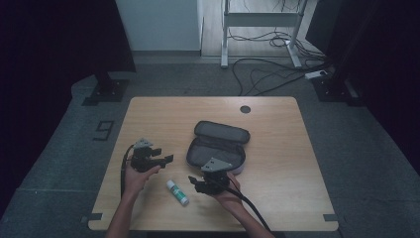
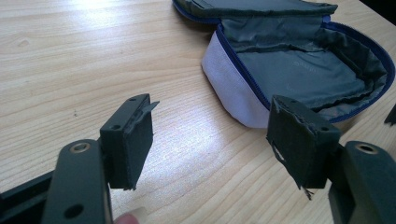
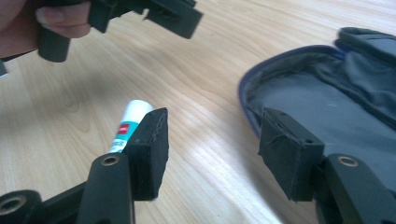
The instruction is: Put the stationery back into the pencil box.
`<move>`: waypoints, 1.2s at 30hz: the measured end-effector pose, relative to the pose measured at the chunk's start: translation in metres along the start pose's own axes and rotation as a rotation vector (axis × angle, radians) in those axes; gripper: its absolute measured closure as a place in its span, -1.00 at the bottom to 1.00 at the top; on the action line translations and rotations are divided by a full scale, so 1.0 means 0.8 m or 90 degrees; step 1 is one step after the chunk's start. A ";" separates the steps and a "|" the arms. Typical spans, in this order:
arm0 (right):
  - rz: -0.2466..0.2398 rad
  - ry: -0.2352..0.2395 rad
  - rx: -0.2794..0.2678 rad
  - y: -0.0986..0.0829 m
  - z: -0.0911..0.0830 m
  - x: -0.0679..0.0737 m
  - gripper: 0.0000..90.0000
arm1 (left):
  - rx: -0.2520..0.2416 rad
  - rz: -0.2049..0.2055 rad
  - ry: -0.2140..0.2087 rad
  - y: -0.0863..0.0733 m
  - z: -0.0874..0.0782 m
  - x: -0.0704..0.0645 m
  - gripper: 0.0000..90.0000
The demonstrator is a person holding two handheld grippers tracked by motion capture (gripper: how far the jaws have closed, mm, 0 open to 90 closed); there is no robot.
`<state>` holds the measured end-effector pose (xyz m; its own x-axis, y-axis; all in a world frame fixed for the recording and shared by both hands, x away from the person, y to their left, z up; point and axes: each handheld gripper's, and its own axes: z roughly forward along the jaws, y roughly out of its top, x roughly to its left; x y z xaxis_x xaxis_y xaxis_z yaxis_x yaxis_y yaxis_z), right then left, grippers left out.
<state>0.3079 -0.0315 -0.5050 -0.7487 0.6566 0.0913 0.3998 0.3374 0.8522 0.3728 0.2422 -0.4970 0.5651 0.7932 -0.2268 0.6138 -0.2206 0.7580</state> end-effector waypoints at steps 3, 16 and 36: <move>-0.007 0.010 0.005 0.000 0.007 0.007 -0.07 | 0.001 -0.002 -0.001 0.000 0.000 0.001 -0.29; -0.035 0.048 0.035 -0.004 0.041 0.039 -0.04 | 0.005 0.000 -0.006 -0.002 0.001 0.002 -0.30; -0.066 0.064 0.098 -0.017 0.071 0.059 0.06 | 0.000 -0.004 -0.022 -0.002 0.003 0.002 -0.31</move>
<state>0.2972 0.0333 -0.5420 -0.8358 0.5452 0.0645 0.3884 0.5042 0.7713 0.3737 0.2427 -0.5003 0.5802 0.7743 -0.2527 0.6174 -0.2158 0.7565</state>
